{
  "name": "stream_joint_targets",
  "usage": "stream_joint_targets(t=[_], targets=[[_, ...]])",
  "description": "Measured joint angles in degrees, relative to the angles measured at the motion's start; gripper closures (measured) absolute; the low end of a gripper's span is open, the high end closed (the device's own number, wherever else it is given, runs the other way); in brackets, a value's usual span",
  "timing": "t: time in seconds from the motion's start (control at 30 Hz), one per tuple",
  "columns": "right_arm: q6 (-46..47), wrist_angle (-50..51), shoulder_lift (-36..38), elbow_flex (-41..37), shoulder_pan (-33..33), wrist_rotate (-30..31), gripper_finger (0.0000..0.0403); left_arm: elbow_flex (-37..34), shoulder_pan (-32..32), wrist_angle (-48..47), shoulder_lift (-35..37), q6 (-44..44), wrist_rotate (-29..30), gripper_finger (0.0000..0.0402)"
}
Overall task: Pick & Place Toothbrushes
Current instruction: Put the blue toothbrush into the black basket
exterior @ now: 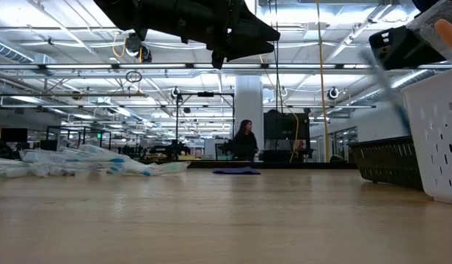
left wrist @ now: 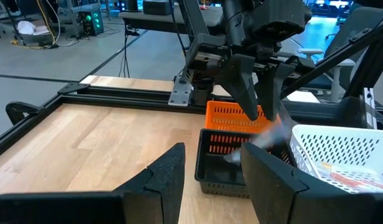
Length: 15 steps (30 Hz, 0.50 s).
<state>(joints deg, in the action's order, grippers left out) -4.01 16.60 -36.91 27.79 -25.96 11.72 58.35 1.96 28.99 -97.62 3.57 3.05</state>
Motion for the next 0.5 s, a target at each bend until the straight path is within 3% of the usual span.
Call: stream_joint_targets(t=[0.2, 0.5], targets=[[0.4, 0.0, 0.0, 0.0, 0.0, -3.0, 0.0267, 0.0, 0.0, 0.0, 0.0, 0.0, 0.0, 0.0243], [2.5, 1.5, 0.0, 0.0, 0.0, -2.9, 0.0276, 0.0, 0.0, -0.1, 0.0, 0.0, 0.0, 0.0243]])
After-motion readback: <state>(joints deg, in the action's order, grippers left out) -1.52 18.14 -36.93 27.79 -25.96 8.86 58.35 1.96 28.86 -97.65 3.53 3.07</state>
